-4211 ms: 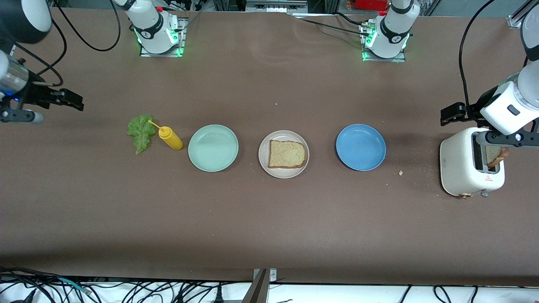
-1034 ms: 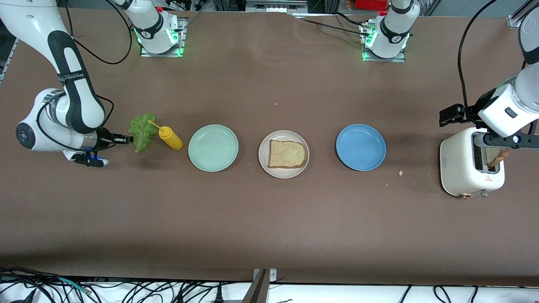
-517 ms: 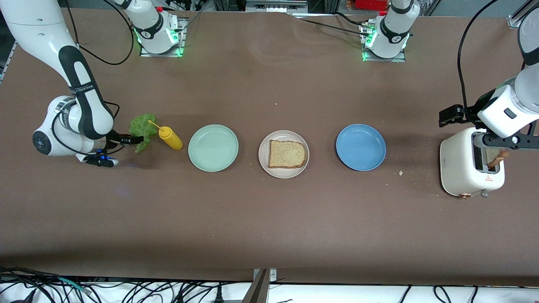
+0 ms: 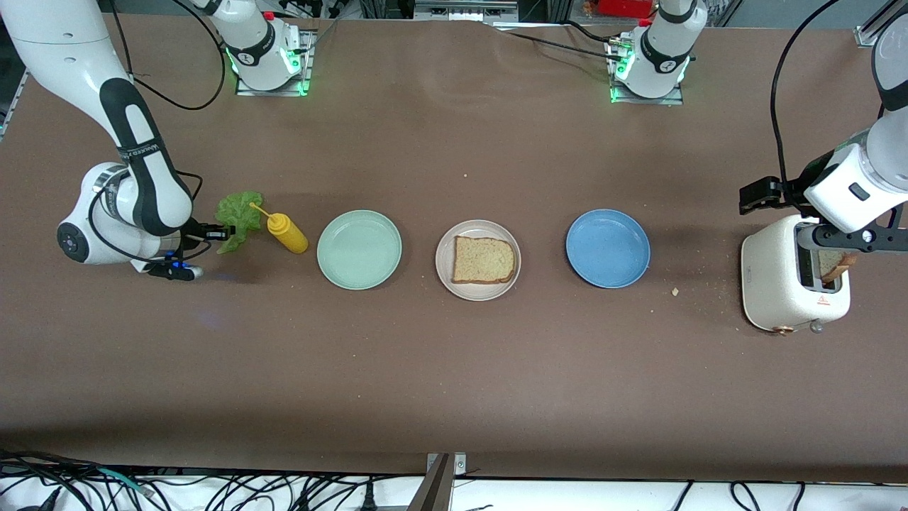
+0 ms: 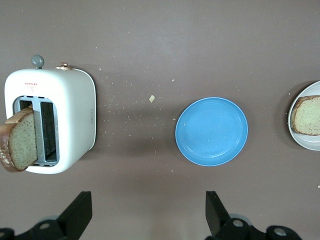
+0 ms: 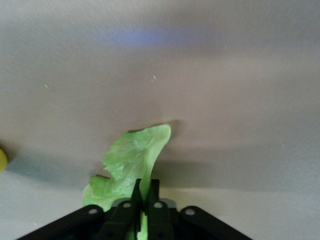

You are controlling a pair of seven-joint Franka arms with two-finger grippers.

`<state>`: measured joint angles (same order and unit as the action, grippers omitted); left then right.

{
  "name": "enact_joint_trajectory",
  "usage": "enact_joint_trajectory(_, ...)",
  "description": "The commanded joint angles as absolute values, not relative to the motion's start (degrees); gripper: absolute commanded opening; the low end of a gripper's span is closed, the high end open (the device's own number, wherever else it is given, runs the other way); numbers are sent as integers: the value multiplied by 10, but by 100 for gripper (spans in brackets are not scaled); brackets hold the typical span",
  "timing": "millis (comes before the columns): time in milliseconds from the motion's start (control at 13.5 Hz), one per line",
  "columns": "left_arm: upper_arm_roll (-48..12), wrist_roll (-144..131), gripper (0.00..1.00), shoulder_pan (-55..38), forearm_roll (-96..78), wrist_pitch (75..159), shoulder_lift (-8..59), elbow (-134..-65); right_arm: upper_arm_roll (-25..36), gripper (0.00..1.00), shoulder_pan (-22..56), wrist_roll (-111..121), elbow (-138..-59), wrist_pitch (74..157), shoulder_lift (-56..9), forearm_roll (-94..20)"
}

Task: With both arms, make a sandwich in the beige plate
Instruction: 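Close the right gripper on the lettuce leaf and lift it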

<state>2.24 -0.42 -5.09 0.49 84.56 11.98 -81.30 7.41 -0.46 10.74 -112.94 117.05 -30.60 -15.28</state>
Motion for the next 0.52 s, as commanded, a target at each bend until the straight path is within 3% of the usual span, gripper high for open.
enact_joint_trajectory(0, 24, -4, 100, -52, -4, 847, 121, -810, 76, 0, -5, 119, -1084, 1129, -301, -160)
enact_joint_trajectory(443, 24, -4, 100, -52, -4, 848, 121, -811, 78, 0, -8, 120, -953, 993, -301, -140)
